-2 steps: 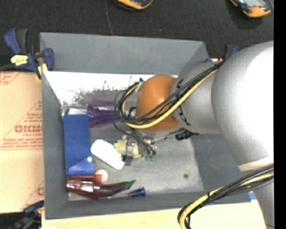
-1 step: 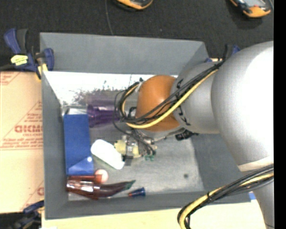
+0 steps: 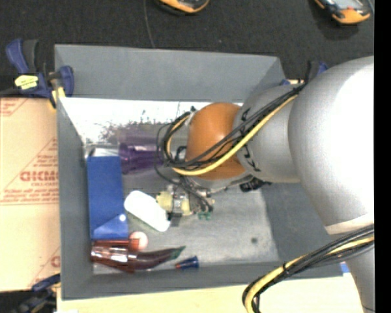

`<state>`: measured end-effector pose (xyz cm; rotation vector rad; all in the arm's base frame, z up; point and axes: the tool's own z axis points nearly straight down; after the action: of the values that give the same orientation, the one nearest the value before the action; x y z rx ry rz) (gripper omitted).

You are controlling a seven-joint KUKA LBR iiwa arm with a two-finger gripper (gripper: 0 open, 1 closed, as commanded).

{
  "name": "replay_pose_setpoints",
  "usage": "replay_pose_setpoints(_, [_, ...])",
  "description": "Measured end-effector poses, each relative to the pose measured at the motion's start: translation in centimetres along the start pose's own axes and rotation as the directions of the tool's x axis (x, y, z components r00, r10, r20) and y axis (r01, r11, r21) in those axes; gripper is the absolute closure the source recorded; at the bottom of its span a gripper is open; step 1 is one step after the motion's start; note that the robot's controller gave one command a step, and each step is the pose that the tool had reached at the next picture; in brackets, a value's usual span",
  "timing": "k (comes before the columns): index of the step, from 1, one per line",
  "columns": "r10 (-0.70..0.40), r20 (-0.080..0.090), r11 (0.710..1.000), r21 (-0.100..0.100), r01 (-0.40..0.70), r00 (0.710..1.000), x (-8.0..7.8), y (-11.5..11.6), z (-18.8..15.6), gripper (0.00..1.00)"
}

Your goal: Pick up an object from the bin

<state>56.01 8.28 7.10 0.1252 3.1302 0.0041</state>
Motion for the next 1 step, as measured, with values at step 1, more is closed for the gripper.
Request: replay_pose_setpoints(1, [0.001,0.0,1.0,0.0,-0.001,1.0,0.0,0.0,0.0,1.0])
